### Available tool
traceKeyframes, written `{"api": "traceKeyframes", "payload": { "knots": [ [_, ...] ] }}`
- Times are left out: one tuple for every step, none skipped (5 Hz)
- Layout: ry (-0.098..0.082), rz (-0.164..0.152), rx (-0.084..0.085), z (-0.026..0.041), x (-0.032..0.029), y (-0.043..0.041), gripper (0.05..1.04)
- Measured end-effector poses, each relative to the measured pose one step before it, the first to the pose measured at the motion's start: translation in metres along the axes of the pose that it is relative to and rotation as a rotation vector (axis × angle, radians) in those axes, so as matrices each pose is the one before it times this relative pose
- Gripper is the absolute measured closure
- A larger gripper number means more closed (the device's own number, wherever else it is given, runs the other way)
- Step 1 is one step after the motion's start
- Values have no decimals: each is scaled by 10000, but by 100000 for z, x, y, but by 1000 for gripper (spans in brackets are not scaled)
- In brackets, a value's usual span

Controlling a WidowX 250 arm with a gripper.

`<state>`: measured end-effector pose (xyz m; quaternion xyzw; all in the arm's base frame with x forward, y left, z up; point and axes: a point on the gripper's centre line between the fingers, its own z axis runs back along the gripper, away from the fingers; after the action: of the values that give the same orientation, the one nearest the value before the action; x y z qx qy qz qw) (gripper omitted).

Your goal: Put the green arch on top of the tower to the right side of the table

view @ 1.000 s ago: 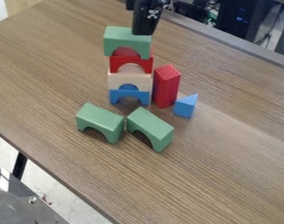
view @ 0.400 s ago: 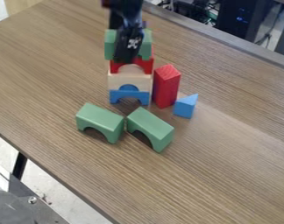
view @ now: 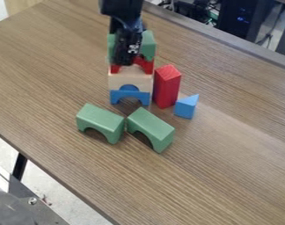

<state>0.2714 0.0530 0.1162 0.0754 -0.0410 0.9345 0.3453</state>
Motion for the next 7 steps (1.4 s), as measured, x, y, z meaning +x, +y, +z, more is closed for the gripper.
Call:
{"api": "traceKeyframes", "payload": {
  "knots": [
    [772, 59, -105, 2738, -1266, -109, 481],
    [728, -338, -341, 2877, -1729, 704, 481],
    [21, -1678, -574, -345, -2671, 2489, 481],
    [-246, -2435, -182, -3280, -1377, 3219, 481],
    [-53, -2605, -775, -2273, -1160, 2681, 481],
    [87, -875, -446, -1484, -931, 1000, 482],
    [74, -304, 30, -1051, -1529, 355, 482]
  ]
}}
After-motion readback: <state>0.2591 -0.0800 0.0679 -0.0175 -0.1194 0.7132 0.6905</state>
